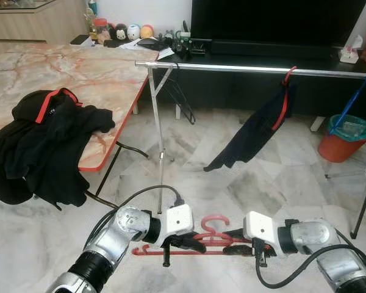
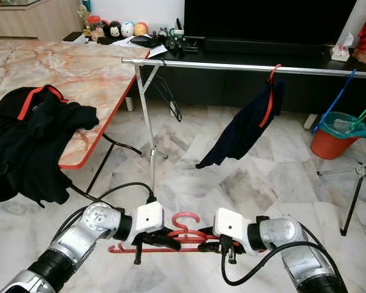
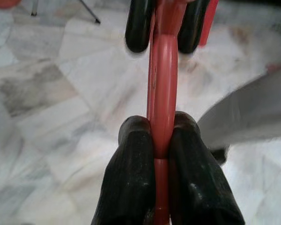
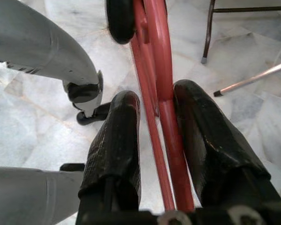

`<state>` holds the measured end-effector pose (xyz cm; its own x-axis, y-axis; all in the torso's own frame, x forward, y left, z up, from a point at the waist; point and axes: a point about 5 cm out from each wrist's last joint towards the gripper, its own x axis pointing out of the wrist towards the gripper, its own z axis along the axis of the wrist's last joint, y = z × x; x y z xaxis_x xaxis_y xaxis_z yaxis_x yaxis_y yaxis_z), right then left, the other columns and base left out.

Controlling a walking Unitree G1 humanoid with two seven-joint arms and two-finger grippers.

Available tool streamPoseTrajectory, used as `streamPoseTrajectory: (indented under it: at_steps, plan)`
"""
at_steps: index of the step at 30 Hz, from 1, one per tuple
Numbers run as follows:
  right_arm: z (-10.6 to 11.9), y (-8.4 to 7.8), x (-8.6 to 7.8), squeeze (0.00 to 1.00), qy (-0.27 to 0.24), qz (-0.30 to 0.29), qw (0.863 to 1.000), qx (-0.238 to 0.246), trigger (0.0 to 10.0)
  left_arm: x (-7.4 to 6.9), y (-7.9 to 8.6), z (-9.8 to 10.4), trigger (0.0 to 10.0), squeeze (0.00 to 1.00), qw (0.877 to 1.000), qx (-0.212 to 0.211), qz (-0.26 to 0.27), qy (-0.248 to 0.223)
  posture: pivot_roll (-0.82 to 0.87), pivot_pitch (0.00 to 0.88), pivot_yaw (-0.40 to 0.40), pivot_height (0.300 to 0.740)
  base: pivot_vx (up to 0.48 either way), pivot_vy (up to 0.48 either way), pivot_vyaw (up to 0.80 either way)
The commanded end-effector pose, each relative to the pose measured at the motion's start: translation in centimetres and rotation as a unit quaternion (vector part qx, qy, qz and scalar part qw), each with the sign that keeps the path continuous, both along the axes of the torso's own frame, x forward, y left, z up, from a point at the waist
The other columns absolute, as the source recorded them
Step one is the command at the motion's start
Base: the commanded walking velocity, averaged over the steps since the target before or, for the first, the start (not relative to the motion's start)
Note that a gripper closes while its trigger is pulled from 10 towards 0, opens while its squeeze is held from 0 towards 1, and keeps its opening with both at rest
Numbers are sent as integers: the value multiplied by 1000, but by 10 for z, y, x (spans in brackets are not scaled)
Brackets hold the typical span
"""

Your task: Hang hanger

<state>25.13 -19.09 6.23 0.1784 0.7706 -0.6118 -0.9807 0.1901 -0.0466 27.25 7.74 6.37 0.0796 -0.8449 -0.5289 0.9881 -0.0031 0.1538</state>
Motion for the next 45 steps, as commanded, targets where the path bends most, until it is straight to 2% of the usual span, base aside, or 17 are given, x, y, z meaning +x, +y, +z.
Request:
streamPoseTrajectory:
  at_steps: [1,10,13,14,18,19,20,21,25,27,29,33,34,36,38,43,45]
  plan:
    - [-1,0,-4,1000,14,16,1000,5,10000,5,5,-1,0,0,1000,22,7,-20,-72,0,-17,740,0,0,0]
    - [-5,-8,-4,1000,22,2,1000,-9,10000,13,16,-5,0,0,997,44,50,-41,-69,0,-15,740,0,0,0]
    - [-9,-20,4,1000,-1,-58,998,-22,10000,21,27,-8,0,0,992,49,100,-65,-61,0,-19,740,0,0,0]
    - [-15,-35,15,1000,-29,-156,987,-33,10000,28,39,-8,0,0,982,40,165,-85,-62,0,-16,740,0,0,0]
    - [-21,-52,26,1000,-63,-278,958,-37,10000,34,53,-9,0,0,967,21,237,-90,-61,0,-15,740,0,0,0]
    - [-30,-69,30,1000,-68,-404,911,-53,10000,34,66,-14,0,0,953,16,290,-83,-63,0,-12,740,0,0,0]
    - [-35,-75,30,922,-65,-452,888,-60,10000,33,71,-16,0,0,947,13,311,-78,-60,0,-14,740,0,0,0]
    - [-44,-80,26,0,-47,-516,854,-52,10000,33,81,-20,0,0,933,12,354,-71,-56,0,-17,740,0,0,0]
    - [-59,-80,16,0,-15,-583,811,-42,10000,33,93,-27,0,0,908,16,412,-66,-48,0,-21,740,0,0,0]
    - [-78,-75,2,0,17,-625,778,-51,10000,29,103,-39,9922,0,886,35,458,-56,-34,0,-26,740,0,0,0]
    - [-96,-68,-14,0,44,-649,757,-69,10000,22,112,-53,10000,0,861,44,507,-28,-35,0,-26,740,0,0,0]
    - [-108,-59,-26,0,66,-659,745,-79,10000,14,119,-65,10000,0,836,48,546,-3,-49,0,-21,740,0,0,0]
    - [-120,-50,-39,0,90,-665,736,-87,10000,4,126,-75,10000,0,816,58,574,18,-55,0,-20,740,0,0,0]
    - [-139,-35,-66,0,138,-671,721,-101,10000,-19,140,-96,10000,0,755,60,648,84,-22,0,-38,740,0,0,0]
    - [-148,-28,-80,0,161,-672,715,-107,10000,-38,147,-110,10000,0,719,81,682,109,-31,0,-37,740,0,0,0]
    - [-156,-27,-101,0,182,-673,708,-112,10000,-83,146,-138,10000,0,691,144,694,143,-33,0,-44,740,0,0,0]
    - [-158,-30,-106,0,186,-683,698,-107,10000,-96,144,-145,10000,0,664,139,715,168,-36,0,-43,740,0,0,0]
